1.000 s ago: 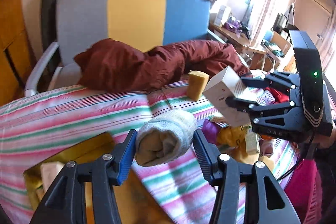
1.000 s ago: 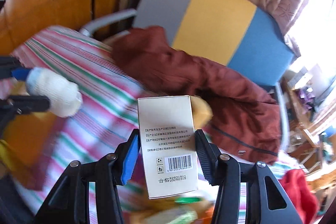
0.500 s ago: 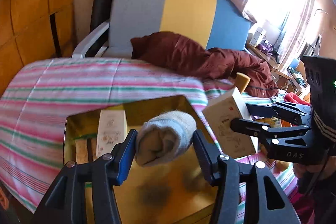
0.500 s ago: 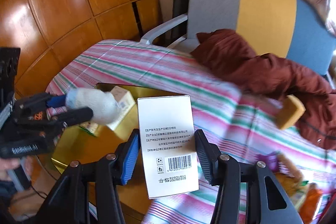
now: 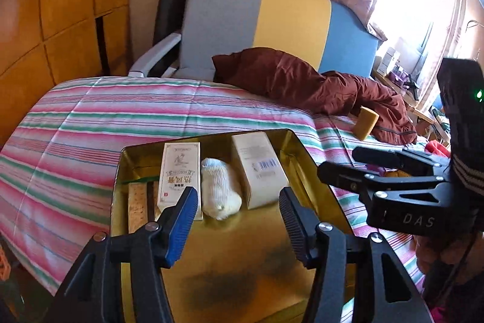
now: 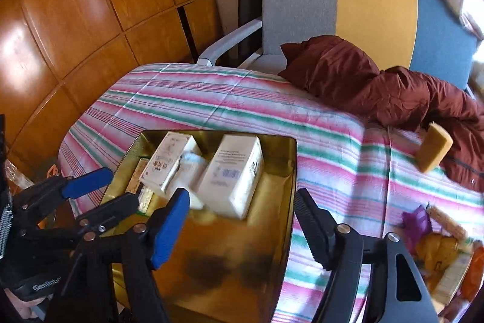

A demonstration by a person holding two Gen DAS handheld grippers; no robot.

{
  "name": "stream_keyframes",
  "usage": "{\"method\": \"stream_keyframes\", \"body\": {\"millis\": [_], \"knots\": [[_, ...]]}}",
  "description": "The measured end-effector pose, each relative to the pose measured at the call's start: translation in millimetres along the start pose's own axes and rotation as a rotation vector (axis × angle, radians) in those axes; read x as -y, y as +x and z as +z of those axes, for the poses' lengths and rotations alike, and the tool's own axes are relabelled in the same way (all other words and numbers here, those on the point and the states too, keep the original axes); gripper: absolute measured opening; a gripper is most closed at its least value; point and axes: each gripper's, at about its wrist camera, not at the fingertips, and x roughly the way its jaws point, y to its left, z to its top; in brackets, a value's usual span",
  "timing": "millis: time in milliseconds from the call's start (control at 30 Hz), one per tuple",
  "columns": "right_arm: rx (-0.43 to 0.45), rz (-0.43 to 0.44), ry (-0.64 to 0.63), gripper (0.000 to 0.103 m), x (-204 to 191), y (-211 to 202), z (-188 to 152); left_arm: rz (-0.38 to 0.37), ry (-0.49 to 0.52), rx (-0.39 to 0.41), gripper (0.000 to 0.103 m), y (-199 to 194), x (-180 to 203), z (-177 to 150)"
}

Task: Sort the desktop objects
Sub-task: 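Set cloth roll in tray with left tool while right tool sets barcode box there, then grasp the orange chip bag with the right tool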

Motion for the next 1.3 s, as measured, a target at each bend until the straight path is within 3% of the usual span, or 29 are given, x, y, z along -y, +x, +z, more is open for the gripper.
{"method": "stream_keyframes", "body": {"millis": [233, 433, 800, 1300], "knots": [[0.03, -0.018, 0.005, 0.082, -2.6, -14.6, -28.6, 0.026, 0.003, 0.039, 0.057, -22.3, 10.2, -15.0], [0.06, -0.051, 0.008, 0.082, 0.9, -30.6, -49.0, 0.025, -0.003, 0.051, 0.057, -29.6, 17.0, -23.1], [0.095, -0.1, 0.021, 0.082, 10.6, -53.4, -78.1, 0.031, 0.022, 0.023, 0.057, -23.1, 28.8, -39.1], [0.062, -0.175, 0.148, 0.082, 59.7, -68.8, -101.2, -0.005, 0.036, -0.04, 0.057, -7.5, 37.8, -52.0]]}}
